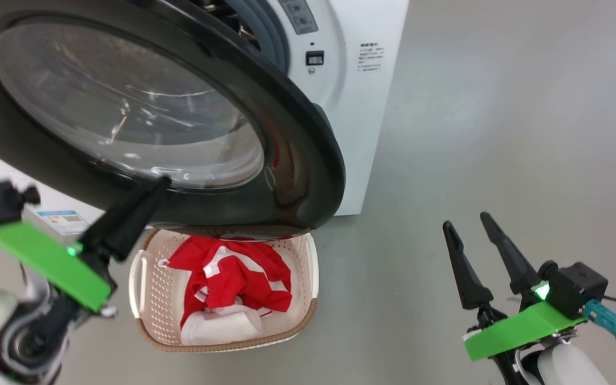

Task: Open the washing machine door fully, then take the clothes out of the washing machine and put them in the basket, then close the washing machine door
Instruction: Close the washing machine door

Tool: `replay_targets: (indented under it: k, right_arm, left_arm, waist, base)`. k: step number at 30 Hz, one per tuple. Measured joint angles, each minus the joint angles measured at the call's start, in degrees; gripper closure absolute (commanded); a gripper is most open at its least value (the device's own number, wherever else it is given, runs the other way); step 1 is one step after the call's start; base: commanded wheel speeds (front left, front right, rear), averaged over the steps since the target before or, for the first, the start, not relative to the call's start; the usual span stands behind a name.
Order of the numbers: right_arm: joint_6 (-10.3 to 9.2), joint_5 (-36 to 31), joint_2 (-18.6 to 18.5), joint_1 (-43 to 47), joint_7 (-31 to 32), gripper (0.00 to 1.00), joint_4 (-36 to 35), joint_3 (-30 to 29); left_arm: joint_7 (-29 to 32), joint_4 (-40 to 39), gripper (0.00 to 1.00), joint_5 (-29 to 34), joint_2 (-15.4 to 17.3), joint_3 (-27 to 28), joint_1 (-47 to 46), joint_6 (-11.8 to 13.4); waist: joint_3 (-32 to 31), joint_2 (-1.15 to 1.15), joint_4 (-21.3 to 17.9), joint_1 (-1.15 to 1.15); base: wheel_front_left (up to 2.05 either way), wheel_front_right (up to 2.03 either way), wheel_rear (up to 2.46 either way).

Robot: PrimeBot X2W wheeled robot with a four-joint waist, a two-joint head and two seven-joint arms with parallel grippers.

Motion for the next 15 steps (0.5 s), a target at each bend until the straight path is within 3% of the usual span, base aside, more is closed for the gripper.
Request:
replay_targets:
  k: [2,15]
  right_arm:
    - [0.00,0.0,-0.1,0.6,0.0,0.00,0.1,0.2]
    - [0.00,0.0,-1.4,1.9,0.0,0.00,0.2,0.7]
  left_arm:
    - [-1.9,0.0,0.00,0.0,0.1,0.0,2.3,0.0]
    - [-14.6,3.0,0.00,1.3,-0.1,-1.3,17.0,0.0]
  waist:
    - [-0.3,0.00,0.4,0.00]
    - [-1.4,0.00,1.1,0.00]
  base:
    - [0.00,0.00,0.00]
    - [0.00,0.00,0.00]
